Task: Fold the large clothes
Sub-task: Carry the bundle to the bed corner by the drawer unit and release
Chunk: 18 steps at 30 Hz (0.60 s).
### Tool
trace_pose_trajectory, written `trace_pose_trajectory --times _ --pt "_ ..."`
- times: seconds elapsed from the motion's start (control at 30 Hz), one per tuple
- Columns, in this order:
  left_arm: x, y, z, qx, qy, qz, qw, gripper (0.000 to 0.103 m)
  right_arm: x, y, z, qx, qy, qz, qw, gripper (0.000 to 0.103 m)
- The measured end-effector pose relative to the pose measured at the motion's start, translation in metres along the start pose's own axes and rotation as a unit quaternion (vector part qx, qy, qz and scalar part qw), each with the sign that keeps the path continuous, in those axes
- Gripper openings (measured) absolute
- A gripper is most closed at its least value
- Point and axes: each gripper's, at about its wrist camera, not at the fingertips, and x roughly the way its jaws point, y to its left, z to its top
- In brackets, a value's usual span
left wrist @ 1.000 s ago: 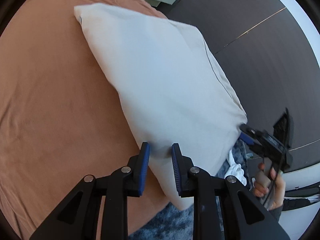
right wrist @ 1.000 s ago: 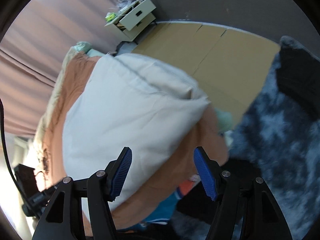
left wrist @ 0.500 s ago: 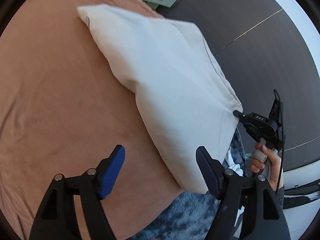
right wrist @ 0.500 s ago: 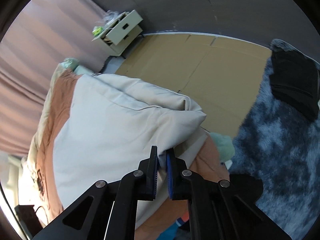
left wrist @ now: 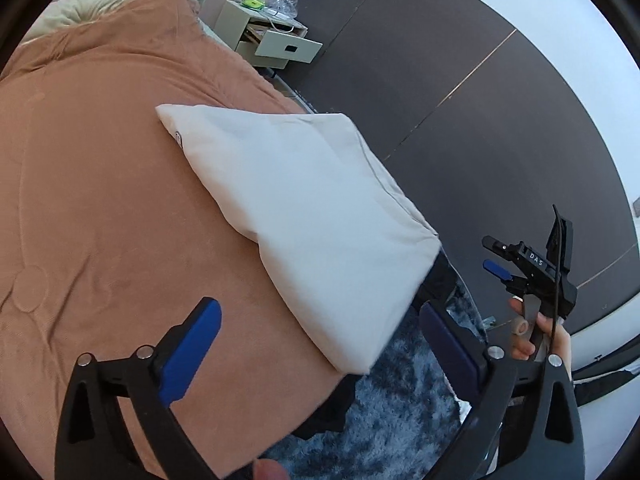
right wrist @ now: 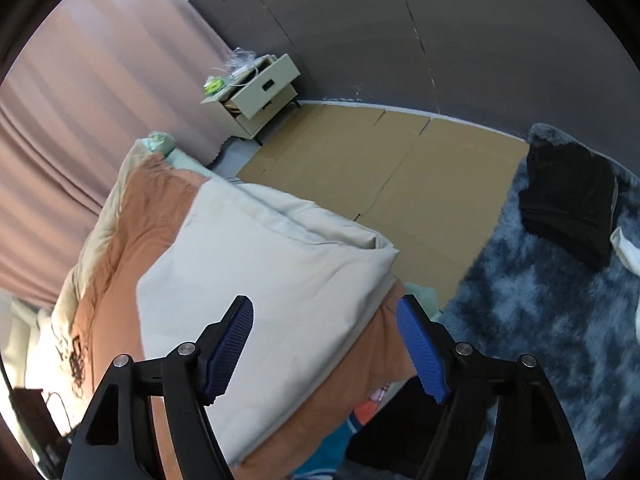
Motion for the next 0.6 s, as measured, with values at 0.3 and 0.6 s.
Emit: trace_pose_trajectory --times 0.3,0.6 --pt "-0.076 -0.009 -0.018 0.07 -0.077 0.016 0.9944 0.102 -0.057 0.041 -0.038 -0.042 -0.025 0.007 0.999 0.101" --pt "-0.125 -0.003 -0.048 0.109 -0.088 0.057 0.9886 0.102 -0.099 0.079 -0.087 -0.071 -0.049 0.009 0.996 0.102"
